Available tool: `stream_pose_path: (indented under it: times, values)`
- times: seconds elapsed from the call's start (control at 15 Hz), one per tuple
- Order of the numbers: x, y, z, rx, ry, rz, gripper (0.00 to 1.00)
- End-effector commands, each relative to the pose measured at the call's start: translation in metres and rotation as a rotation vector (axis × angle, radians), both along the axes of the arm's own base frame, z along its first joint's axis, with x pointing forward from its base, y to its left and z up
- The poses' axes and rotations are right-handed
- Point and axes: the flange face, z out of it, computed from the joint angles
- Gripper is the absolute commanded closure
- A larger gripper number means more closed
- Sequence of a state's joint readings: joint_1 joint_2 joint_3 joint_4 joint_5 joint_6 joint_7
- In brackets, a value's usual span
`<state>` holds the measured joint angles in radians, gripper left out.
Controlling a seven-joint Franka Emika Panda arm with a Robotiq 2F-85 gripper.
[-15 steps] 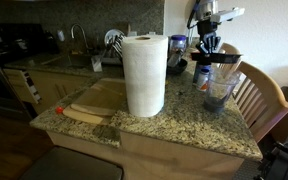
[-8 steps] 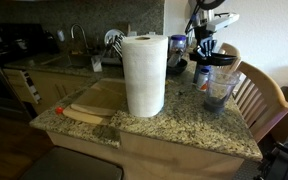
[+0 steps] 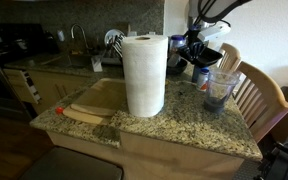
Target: Put the black dish on the blue can
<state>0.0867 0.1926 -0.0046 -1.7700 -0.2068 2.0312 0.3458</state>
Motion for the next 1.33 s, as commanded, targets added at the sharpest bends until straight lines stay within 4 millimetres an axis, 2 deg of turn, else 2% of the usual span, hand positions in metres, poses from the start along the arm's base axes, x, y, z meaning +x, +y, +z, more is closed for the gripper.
stream_pose_path:
  times: [0.0,0.07,0.13,0.27,0.47,0.6,0.8,1.07,1.27]
  values:
    - [-0.009,0.003,-0.014,-0.026,-0.06,-0.016,0.99]
    - [-0.01,0.003,-0.015,-0.014,-0.048,-0.045,0.72]
    - [-0.012,0.001,-0.014,-0.019,-0.036,-0.047,0.71]
    - [-0.014,-0.004,-0.011,0.019,-0.005,-0.054,0.6]
    - [-0.014,-0.012,0.002,0.083,-0.01,-0.084,0.37]
    - [-0.015,-0.017,0.02,0.127,-0.046,-0.11,0.23]
    - [-0.023,-0.023,0.065,0.193,-0.148,-0.151,0.03]
    - [-0.041,-0.023,0.139,0.296,-0.343,-0.192,0.0]
    - [-0.062,-0.023,0.194,0.406,-0.487,-0.207,0.0]
